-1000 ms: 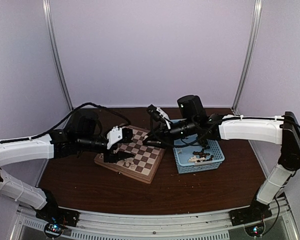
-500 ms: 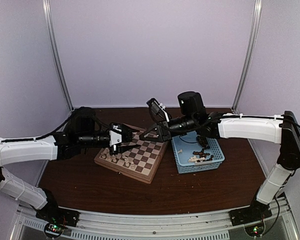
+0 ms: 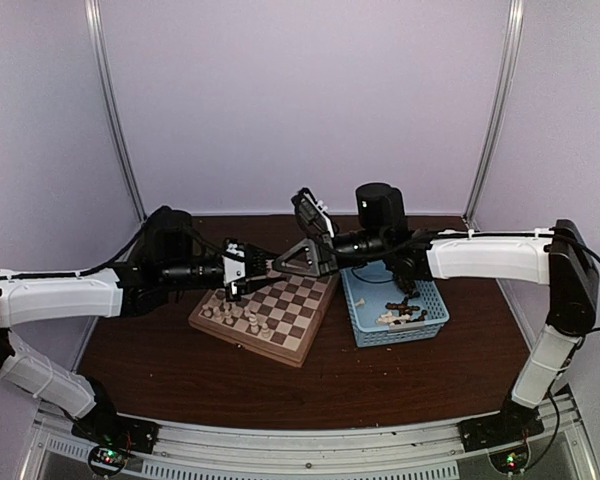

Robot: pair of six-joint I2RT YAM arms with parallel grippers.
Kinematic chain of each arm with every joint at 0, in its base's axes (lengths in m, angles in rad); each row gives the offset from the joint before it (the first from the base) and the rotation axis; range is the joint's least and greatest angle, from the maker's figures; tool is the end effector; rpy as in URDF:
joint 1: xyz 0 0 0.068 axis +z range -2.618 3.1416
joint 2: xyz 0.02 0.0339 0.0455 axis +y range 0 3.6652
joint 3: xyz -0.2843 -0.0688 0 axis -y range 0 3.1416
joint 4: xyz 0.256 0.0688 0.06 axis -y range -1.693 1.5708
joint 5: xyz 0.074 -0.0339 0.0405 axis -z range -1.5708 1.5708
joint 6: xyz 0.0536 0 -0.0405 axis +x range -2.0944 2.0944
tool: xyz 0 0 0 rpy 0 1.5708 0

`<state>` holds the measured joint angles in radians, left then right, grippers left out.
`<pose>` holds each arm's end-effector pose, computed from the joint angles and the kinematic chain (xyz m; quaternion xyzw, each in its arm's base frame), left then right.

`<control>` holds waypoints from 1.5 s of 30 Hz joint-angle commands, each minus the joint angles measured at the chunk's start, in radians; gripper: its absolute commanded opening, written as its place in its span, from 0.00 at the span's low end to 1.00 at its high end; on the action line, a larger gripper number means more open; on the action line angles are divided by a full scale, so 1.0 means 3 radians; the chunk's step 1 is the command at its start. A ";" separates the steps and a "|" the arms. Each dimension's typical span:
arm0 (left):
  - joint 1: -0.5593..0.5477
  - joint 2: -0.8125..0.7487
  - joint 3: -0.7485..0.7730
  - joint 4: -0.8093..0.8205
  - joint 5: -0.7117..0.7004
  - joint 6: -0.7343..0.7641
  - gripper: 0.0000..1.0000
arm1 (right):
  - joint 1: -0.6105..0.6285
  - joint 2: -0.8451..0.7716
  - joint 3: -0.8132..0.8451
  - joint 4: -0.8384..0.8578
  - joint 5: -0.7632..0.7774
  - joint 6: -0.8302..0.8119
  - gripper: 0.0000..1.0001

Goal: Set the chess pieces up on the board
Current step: Place the chess piece on the chessboard.

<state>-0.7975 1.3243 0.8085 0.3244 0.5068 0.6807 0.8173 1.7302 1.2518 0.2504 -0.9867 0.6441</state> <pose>0.2060 -0.2483 0.2921 0.6210 0.4445 -0.2290 0.6036 0.2554 0.3375 0.3062 -0.3531 0.6615 0.6418 0.1606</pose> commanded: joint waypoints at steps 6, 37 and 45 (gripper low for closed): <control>-0.0021 0.0095 0.0091 0.0340 0.0123 -0.0178 0.26 | -0.0014 0.0041 -0.0049 0.0338 -0.0032 0.0121 0.23; -0.0021 0.0668 0.0404 -0.0434 -0.0291 -0.1480 0.00 | -0.0282 -0.0511 -0.0320 -0.1051 0.0928 -0.1043 0.54; -0.0216 0.1057 0.0485 -0.0294 -0.0622 -0.1850 0.02 | -0.0281 -0.0637 -0.0595 -0.0992 0.1140 -0.1073 0.52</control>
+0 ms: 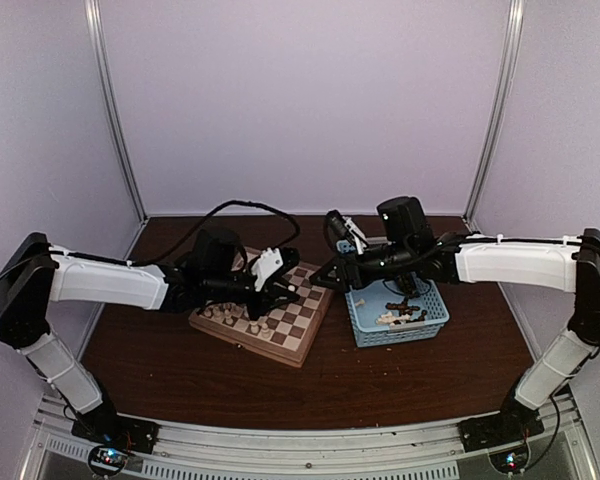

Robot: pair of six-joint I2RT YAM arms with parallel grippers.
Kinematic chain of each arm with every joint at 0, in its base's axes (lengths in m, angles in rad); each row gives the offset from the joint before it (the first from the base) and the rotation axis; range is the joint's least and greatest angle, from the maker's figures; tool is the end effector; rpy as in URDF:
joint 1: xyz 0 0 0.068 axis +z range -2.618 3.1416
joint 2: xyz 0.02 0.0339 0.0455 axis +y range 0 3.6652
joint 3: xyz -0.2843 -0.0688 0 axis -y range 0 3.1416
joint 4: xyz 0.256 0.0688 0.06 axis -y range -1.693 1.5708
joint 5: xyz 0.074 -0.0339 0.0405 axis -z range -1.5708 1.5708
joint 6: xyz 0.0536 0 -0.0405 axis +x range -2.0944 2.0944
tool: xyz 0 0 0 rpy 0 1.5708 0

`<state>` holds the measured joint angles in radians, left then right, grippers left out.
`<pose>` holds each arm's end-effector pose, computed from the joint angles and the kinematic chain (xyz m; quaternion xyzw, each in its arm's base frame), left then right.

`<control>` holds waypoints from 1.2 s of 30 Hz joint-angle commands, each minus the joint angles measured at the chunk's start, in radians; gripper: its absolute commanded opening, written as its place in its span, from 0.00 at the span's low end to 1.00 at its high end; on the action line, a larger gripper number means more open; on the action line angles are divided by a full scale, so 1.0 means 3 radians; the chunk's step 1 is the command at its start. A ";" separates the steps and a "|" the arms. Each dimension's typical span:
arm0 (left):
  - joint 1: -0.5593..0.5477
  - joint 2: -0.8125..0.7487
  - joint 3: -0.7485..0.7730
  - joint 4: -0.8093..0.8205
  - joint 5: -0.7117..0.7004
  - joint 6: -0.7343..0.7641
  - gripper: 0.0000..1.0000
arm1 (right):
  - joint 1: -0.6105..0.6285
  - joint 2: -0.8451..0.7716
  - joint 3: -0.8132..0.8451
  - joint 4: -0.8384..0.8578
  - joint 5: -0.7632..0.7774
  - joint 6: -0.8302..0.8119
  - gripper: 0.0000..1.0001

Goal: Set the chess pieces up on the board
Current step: Place the chess piece on the chessboard.

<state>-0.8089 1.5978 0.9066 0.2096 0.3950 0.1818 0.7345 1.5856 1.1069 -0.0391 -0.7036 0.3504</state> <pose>0.2423 -0.2838 0.2235 0.4881 0.6896 -0.3163 0.4315 0.2580 0.2797 0.2762 -0.3249 0.7636 0.4987 0.2502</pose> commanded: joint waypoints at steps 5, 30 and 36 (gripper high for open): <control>-0.0390 0.0333 0.0281 -0.0116 -0.0654 -0.0198 0.03 | -0.0013 -0.0338 -0.0312 0.0098 0.0545 -0.0038 0.51; -0.0928 0.0706 0.0115 0.0162 -0.2534 -0.1927 0.01 | -0.0206 -0.1208 -0.1083 0.0496 0.1286 0.0075 0.51; -0.1060 0.0776 0.0125 0.0210 -0.2673 -0.1924 0.02 | -0.0212 -0.1293 -0.1154 0.0498 0.1262 0.0075 0.51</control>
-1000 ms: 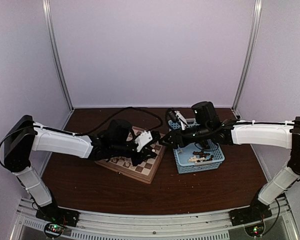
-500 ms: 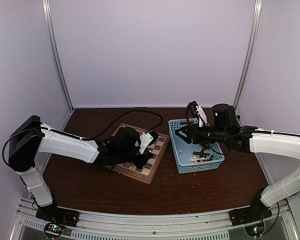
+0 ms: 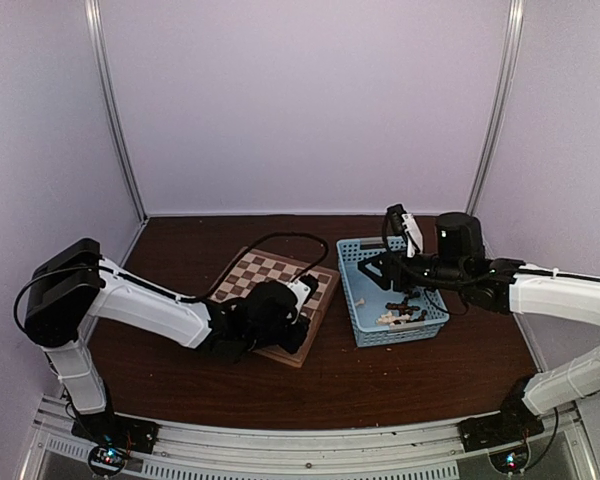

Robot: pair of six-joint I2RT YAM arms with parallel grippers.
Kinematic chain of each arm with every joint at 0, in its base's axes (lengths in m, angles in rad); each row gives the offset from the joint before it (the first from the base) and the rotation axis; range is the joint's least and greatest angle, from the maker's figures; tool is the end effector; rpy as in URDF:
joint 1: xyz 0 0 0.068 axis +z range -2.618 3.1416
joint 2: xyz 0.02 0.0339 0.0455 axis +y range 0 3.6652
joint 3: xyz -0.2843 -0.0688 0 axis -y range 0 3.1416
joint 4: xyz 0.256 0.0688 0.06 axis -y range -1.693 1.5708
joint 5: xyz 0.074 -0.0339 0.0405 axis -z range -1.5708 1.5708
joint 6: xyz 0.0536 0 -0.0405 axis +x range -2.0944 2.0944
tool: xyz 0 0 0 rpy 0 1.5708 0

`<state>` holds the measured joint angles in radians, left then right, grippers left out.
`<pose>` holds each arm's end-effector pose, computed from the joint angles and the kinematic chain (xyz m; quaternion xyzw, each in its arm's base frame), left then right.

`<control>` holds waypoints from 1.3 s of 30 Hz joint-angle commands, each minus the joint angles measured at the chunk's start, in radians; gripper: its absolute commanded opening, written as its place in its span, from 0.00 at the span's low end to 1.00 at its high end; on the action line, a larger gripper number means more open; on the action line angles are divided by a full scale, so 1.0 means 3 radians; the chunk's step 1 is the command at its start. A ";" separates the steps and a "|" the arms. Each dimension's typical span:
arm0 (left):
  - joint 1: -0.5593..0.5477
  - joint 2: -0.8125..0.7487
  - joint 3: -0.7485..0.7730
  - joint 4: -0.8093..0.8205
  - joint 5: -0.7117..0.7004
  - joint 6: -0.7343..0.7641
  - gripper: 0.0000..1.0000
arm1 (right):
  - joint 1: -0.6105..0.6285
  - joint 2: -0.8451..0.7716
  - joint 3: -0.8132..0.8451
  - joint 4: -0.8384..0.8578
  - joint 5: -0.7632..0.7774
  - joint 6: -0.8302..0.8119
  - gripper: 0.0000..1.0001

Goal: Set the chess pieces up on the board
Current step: Place the chess piece on the chessboard.

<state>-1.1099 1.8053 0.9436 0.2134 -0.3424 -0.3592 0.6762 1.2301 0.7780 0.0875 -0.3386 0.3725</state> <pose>0.1929 -0.3480 0.1596 0.2529 0.8488 -0.1807 0.4277 0.2212 0.2003 0.2792 -0.2173 0.7880 0.4000 0.4145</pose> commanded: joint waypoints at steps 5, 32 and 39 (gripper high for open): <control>-0.0061 0.0110 -0.0058 0.0174 -0.0201 -0.0226 0.03 | -0.0019 -0.0172 -0.0112 0.0076 0.0040 -0.0004 0.51; -0.0266 -0.0002 -0.0201 -0.0084 -0.0386 -0.0374 0.32 | -0.0033 -0.0161 -0.0114 0.0095 0.0003 -0.0025 0.51; -0.0286 -0.0273 -0.0219 -0.0182 -0.0437 -0.0362 0.46 | -0.0030 -0.0187 -0.0113 0.0064 0.0008 -0.0039 0.51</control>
<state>-1.1912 1.8065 0.8703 0.1719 -0.4431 -0.4755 0.6716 1.1900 0.7475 0.0948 -0.3393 0.3695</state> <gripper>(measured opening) 0.436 0.509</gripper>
